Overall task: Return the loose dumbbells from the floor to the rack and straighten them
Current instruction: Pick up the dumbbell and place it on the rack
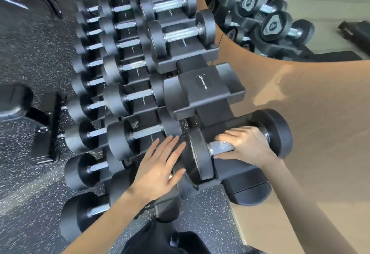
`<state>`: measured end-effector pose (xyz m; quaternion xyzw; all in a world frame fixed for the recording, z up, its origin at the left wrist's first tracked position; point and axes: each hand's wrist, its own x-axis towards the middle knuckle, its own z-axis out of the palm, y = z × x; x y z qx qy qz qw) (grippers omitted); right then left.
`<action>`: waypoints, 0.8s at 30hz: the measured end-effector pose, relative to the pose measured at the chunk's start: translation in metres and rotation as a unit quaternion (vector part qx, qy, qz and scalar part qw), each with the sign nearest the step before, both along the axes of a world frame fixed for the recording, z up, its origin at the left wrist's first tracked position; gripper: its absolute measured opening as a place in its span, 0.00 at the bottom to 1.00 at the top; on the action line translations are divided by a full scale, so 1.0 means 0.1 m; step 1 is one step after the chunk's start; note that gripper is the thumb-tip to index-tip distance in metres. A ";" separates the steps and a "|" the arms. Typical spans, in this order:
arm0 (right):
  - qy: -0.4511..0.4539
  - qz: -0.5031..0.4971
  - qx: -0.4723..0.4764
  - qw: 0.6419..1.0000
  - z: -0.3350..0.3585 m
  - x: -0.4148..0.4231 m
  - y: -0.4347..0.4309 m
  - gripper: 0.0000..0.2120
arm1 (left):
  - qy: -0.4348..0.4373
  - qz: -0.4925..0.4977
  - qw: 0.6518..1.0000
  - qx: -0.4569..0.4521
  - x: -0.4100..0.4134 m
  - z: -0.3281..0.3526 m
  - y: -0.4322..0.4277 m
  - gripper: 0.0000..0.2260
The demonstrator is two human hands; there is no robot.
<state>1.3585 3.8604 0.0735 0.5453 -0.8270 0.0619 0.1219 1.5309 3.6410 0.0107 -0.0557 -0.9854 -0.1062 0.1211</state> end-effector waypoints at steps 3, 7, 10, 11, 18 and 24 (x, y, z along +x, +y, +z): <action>0.049 0.010 -0.023 0.998 -0.04 -0.03 -0.02 0.21 | -0.016 0.018 1.000 -0.005 0.01 -0.02 0.11 0.26; 0.065 0.004 -0.045 0.997 -0.03 -0.04 -0.06 0.21 | -0.029 0.049 0.998 -0.017 0.06 0.00 0.18 0.25; 0.048 0.018 -0.040 0.998 -0.04 0.02 -0.01 0.20 | -0.038 0.071 0.996 -0.025 0.16 0.04 0.19 0.26; 0.034 0.015 -0.027 0.999 -0.02 0.07 0.01 0.20 | -0.040 0.080 0.996 -0.028 0.20 0.06 0.18 0.26; -0.067 -0.014 -0.049 0.996 0.31 0.71 0.00 0.26 | -0.047 0.160 0.986 -0.022 0.70 0.19 0.17 0.26; -0.070 0.094 -0.066 0.991 0.20 1.37 -0.38 0.25 | -0.057 0.251 0.966 -0.020 1.39 0.24 0.25 0.26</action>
